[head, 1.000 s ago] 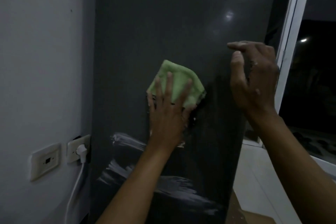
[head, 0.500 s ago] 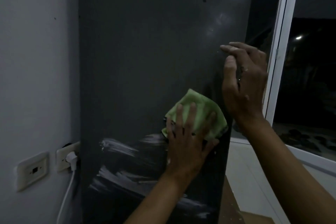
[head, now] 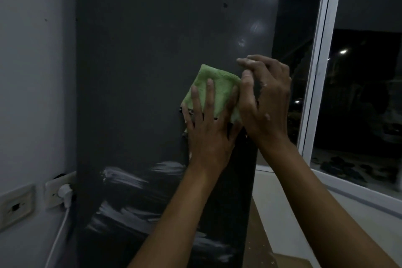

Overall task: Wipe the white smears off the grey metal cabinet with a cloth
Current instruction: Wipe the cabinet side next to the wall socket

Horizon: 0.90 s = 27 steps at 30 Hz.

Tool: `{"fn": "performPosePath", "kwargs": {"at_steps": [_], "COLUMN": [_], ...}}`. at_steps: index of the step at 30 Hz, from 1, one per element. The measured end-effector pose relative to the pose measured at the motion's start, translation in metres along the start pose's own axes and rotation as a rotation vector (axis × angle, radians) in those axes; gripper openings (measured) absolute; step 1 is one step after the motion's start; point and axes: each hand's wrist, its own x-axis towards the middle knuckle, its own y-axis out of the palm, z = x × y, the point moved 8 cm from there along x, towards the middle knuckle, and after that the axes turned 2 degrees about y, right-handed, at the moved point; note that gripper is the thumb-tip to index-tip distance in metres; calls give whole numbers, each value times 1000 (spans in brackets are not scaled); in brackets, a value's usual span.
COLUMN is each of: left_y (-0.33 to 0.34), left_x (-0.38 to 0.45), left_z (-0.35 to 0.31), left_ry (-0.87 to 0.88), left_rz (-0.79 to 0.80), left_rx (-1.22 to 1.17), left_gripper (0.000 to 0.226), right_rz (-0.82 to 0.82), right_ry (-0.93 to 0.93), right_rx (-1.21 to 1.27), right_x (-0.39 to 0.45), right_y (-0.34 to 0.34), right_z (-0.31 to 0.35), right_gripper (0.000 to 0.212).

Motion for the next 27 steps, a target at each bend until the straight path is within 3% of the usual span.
{"fn": "performPosePath", "kwargs": {"at_steps": [8,12,20,27], "left_y": [31,30,3,15], "left_x": [-78,-81,-6,-43], "left_z": [18,24,12,16], "left_ry": [117,172,-13,6], "left_rz": [-16,19,-60,-139], "left_rx": [65,102,-9,43], "left_gripper": [66,65,67,64], "right_rz": [130,107,87,109], "right_ry": [-39,-10,-2,6], "right_rx": [-91,-69,-106,-150], "right_x": [-8,-7,-3,-11], "right_y": [-1,0,-6,-10], "right_z": [-15,-15,-18,-34], "right_gripper": [49,50,52,51]}}
